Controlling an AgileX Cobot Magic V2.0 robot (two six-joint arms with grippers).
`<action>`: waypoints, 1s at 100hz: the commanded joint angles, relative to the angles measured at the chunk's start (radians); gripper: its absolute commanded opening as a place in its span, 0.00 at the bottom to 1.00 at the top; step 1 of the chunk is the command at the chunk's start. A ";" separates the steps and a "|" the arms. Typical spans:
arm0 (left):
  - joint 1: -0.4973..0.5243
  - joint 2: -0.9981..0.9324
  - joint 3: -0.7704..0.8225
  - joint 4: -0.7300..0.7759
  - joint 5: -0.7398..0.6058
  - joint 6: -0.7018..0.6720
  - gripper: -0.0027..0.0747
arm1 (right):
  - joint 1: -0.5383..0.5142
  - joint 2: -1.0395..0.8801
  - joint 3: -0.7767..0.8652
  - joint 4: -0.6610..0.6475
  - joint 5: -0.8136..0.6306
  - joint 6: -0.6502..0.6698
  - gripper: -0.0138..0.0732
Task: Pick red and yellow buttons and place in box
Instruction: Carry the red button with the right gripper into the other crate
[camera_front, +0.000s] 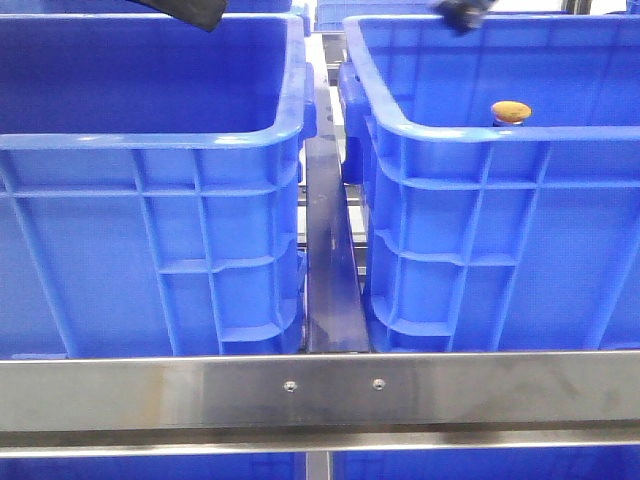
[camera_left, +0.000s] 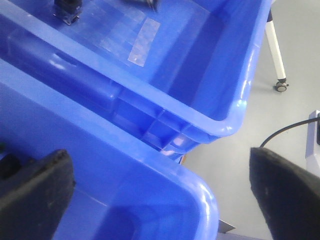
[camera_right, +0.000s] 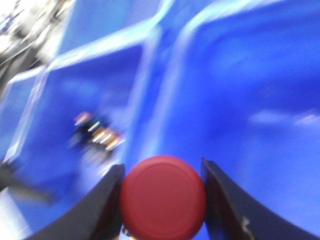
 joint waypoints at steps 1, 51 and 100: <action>0.004 -0.038 -0.034 -0.062 0.000 -0.007 0.90 | -0.055 -0.028 -0.032 0.063 -0.045 -0.087 0.27; 0.004 -0.038 -0.034 -0.062 0.000 -0.007 0.90 | -0.097 0.067 -0.059 -0.008 -0.430 -0.498 0.27; 0.004 -0.038 -0.034 -0.069 0.019 -0.010 0.90 | -0.097 0.317 -0.216 -0.006 -0.458 -0.499 0.27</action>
